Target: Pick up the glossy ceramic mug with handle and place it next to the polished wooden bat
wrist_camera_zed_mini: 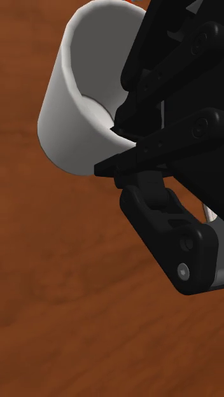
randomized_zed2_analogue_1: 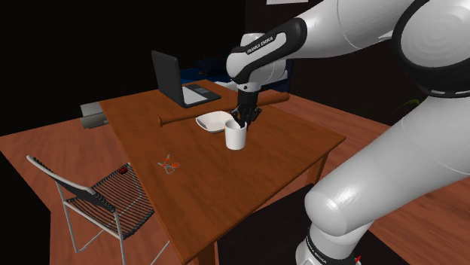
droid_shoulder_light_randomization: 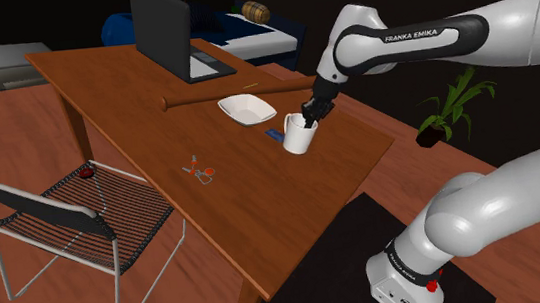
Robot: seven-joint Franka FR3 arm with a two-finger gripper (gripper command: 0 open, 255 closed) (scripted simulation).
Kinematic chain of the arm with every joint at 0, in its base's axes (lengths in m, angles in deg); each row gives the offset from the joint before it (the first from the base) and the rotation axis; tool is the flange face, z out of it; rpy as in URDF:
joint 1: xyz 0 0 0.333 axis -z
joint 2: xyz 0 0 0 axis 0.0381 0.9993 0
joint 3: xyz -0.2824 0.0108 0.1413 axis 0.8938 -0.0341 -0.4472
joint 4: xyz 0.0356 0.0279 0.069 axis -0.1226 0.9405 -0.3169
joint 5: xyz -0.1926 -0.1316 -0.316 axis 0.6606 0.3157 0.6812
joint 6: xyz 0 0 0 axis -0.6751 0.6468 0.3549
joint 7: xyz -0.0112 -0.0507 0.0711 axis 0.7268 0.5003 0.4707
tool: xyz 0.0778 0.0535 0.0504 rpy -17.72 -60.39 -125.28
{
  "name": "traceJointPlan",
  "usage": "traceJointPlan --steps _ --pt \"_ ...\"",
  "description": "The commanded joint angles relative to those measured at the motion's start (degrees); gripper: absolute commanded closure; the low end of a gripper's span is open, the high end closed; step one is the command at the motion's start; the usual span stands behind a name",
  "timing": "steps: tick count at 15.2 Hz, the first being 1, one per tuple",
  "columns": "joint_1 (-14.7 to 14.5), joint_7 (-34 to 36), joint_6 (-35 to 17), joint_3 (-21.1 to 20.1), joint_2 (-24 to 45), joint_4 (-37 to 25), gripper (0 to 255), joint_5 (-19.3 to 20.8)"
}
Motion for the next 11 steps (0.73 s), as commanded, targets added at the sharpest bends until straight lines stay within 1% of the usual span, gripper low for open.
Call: traceJointPlan --steps 1,11 --pt "0.0 0.1 1.7 0.0 -0.6 -1.2 255 0.1" --pt "0.1 0.6 9.7 0.0 -2.2 -7.5 255 0.3"
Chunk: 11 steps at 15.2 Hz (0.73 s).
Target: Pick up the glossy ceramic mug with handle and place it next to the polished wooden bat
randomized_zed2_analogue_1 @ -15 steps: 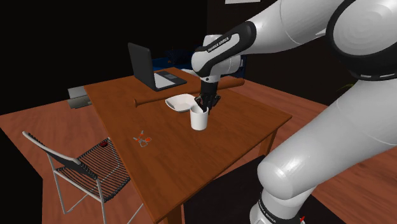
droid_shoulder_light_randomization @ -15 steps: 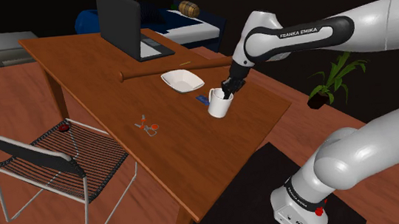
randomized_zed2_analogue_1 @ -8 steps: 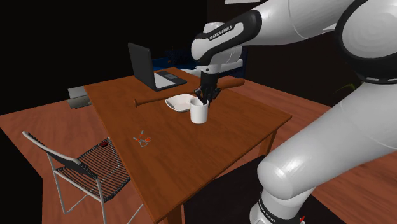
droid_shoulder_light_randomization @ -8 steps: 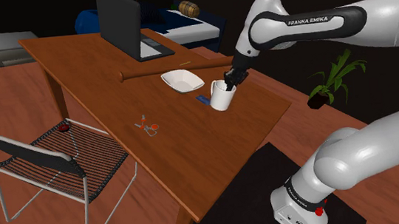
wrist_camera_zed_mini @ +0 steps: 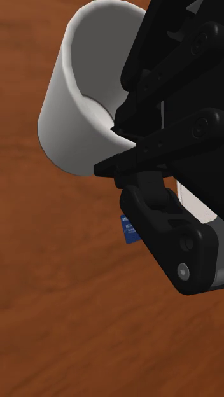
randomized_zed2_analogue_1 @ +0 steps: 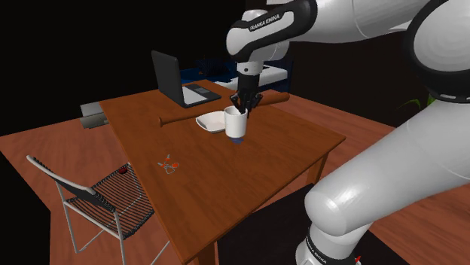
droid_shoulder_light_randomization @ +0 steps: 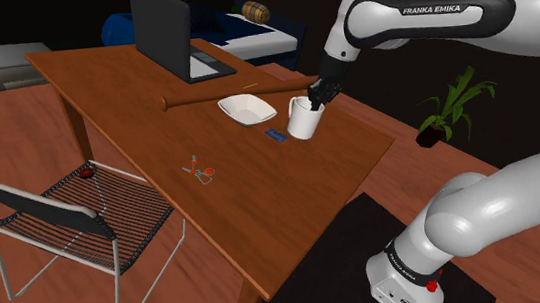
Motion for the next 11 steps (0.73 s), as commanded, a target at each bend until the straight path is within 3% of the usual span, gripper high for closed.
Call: traceJointPlan --steps 1,3,11 --pt "0.0 0.1 1.5 0.0 -0.1 -1.5 255 0.0" --pt "0.0 0.2 2.9 0.0 -0.2 -2.7 255 0.1" --pt "4.0 -10.7 3.4 7.7 6.5 -9.4 255 2.1"
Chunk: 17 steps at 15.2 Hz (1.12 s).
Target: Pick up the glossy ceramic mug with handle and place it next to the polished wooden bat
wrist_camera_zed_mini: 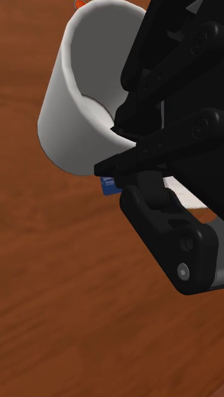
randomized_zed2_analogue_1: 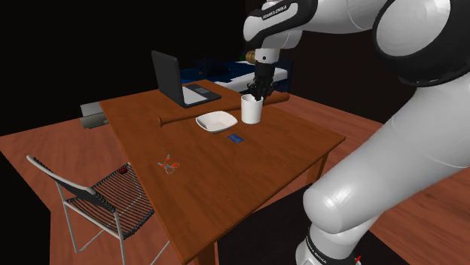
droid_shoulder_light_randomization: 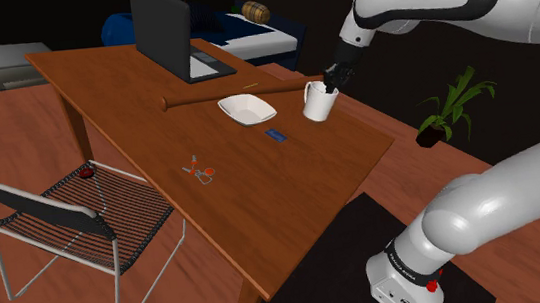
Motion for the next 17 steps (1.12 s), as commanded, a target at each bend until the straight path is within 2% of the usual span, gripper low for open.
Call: traceJointPlan --steps 1,7,13,17 --pt "0.8 -2.6 -0.3 1.7 2.0 -1.5 255 0.2" --pt "3.6 -10.9 0.7 6.9 9.5 -9.7 255 -0.4" --pt "6.5 -18.5 2.7 10.9 18.2 -19.5 255 -2.6" --pt "6.6 -18.8 -0.3 10.9 18.5 -16.7 255 -2.8"
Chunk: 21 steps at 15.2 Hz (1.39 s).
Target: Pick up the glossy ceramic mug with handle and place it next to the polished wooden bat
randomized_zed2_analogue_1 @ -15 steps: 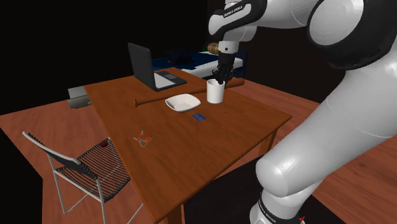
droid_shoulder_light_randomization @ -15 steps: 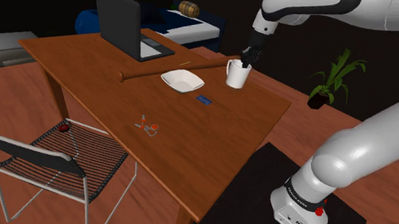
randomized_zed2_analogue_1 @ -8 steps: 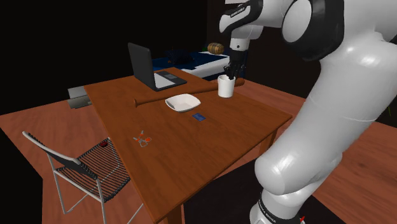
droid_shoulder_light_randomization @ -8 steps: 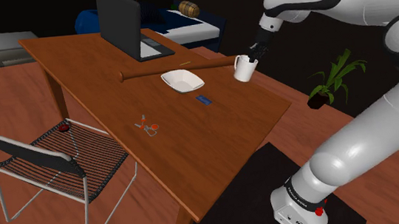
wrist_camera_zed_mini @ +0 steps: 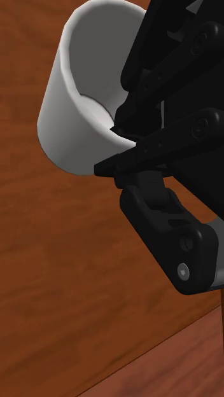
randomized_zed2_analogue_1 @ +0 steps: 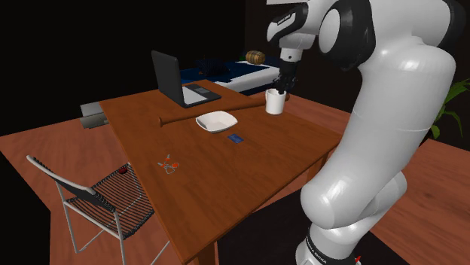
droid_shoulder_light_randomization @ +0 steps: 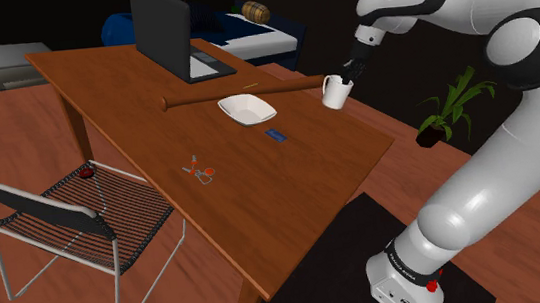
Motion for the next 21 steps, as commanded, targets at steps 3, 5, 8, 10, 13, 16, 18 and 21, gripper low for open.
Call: traceJointPlan --steps 3,5,8,10,13,16,18,21 --pt "0.0 -0.3 -3.0 0.0 0.3 2.7 255 -0.2" --pt "0.0 -0.5 -4.5 0.0 0.6 3.9 255 -0.3" --pt "0.0 -0.8 -6.7 0.0 1.1 5.6 255 -0.6" --pt "0.1 -1.0 -8.1 0.0 1.5 6.7 255 -0.8" --pt "0.1 -1.3 -10.3 0.0 2.2 8.3 255 -1.1" --pt "0.1 -1.7 -12.5 0.0 3.0 9.7 255 -1.5" --pt "0.1 -2.0 -14.0 0.0 3.6 10.6 255 -1.8" --pt "0.2 -2.4 -16.1 0.0 4.6 11.9 255 -2.3"
